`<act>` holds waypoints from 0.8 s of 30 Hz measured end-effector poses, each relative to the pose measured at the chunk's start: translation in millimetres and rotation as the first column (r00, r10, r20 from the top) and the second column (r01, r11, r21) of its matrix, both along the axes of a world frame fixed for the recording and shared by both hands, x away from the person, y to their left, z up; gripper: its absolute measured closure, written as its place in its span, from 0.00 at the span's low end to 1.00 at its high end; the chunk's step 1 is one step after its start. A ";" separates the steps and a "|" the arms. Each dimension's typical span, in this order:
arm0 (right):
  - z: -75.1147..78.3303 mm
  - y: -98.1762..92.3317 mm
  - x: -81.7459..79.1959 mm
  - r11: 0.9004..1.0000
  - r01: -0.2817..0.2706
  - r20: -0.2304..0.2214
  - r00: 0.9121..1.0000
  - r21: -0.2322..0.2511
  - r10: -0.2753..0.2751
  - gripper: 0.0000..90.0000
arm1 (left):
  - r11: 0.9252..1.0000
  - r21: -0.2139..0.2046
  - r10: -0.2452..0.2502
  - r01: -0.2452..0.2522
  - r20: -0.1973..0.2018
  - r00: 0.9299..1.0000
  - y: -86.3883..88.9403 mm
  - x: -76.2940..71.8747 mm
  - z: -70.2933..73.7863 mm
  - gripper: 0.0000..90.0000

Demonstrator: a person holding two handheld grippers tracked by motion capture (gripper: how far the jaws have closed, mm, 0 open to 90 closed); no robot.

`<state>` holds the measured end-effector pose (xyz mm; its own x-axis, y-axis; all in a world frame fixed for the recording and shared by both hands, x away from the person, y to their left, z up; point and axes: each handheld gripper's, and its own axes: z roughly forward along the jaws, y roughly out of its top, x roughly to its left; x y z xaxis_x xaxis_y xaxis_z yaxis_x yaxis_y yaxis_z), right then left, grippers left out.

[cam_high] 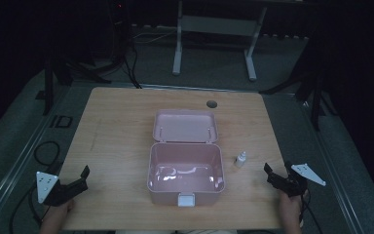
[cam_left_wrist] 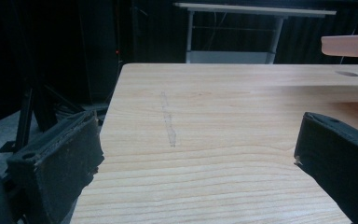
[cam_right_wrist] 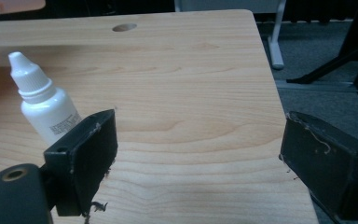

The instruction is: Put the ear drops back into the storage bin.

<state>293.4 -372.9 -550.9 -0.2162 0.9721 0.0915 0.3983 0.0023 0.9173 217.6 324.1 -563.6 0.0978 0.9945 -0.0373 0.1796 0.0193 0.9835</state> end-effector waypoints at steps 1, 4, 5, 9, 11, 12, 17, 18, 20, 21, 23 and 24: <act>0.2 0.1 0.5 1.000 -0.003 -0.005 1.000 -0.002 0.003 0.12 | 1.000 0.000 0.000 0.000 0.000 1.000 0.0 0.0 0.0 0.01; 0.9 0.4 3.0 1.000 -0.016 -0.037 0.999 -0.010 0.016 0.12 | 1.000 0.001 0.001 -0.001 0.000 1.000 0.0 0.1 0.0 0.01; 1.3 0.6 3.3 1.000 -0.021 -0.039 0.999 -0.016 0.020 0.12 | 1.000 0.001 0.001 -0.001 0.000 1.000 0.0 0.2 0.0 0.01; 3.8 2.0 5.7 0.998 -0.034 -0.053 0.998 -0.044 0.032 0.12 | 1.000 0.002 0.001 -0.001 0.000 1.000 -0.1 0.1 0.0 0.01; 5.4 2.1 6.9 0.998 -0.045 -0.068 0.997 -0.048 0.042 0.12 | 1.000 0.002 0.000 0.000 0.001 1.000 -0.1 0.0 0.0 0.01; 5.9 2.1 7.0 0.998 -0.049 -0.067 0.997 -0.047 0.046 0.12 | 1.000 0.002 0.000 0.000 0.001 1.000 -0.1 0.0 0.0 0.01; 9.8 4.5 8.7 0.994 -0.095 -0.089 0.992 -0.045 0.091 0.12 | 1.000 0.002 -0.001 0.001 0.001 1.000 -0.1 0.0 0.0 0.01; 10.1 5.2 8.9 0.993 -0.107 -0.093 0.990 -0.046 0.102 0.12 | 1.000 0.002 -0.001 0.001 0.001 1.000 0.0 0.0 0.0 0.01; 10.0 7.7 9.6 0.987 -0.145 -0.118 0.984 -0.066 0.136 0.12 | 1.000 0.001 -0.001 0.001 0.000 1.000 0.0 0.1 0.0 0.01; 9.8 8.6 9.7 0.985 -0.155 -0.124 0.982 -0.076 0.145 0.12 | 1.000 0.001 0.000 0.000 0.000 1.000 0.0 0.1 0.0 0.01; 9.7 11.2 9.7 0.978 -0.186 -0.150 0.974 -0.089 0.172 0.12 | 1.000 0.001 0.000 0.000 0.000 1.000 0.0 0.1 0.0 0.01; 9.9 12.5 9.5 0.977 -0.182 -0.158 0.974 -0.111 0.164 0.12 | 1.000 0.001 0.000 0.000 0.000 1.000 0.0 0.1 0.0 0.01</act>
